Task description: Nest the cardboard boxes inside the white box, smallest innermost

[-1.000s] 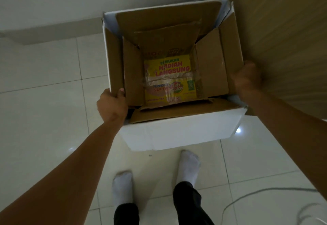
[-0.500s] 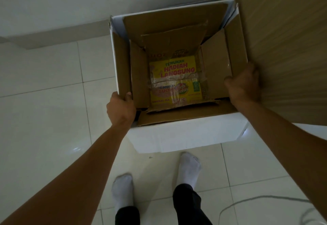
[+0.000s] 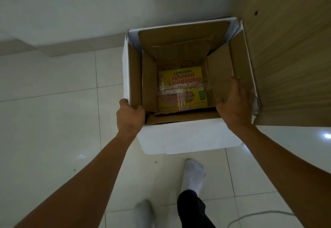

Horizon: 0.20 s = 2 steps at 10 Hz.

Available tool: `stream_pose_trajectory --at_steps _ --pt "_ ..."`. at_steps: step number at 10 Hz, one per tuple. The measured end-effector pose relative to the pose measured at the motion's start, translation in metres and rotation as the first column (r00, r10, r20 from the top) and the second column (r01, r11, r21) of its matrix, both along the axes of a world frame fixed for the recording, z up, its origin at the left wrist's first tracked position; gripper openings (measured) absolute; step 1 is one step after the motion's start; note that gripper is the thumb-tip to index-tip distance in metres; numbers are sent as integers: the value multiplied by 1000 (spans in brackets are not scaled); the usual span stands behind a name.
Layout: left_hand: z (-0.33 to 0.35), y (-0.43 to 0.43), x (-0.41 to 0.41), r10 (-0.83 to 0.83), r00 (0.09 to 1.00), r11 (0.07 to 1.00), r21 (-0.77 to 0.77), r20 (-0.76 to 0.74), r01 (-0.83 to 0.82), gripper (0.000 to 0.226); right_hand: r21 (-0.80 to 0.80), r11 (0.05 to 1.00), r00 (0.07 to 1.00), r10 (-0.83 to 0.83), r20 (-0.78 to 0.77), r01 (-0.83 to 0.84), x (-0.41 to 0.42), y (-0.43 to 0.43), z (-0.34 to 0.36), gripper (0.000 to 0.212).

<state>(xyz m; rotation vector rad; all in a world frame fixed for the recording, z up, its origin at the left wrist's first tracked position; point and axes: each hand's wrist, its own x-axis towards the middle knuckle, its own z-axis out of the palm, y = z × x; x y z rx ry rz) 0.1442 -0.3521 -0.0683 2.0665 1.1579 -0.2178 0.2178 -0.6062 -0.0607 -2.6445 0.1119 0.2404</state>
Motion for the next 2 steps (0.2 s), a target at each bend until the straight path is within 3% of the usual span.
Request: stream_pose_trajectory --at_steps 1,2 --pt "16 -4 -11 -41 999 999 32 22 40 60 212 974 995 -62 -75 77 -3 4 18 67" --pt "40 -7 -24 -110 989 990 95 103 101 64 314 947 991 -23 -134 65 -10 2 41 59"
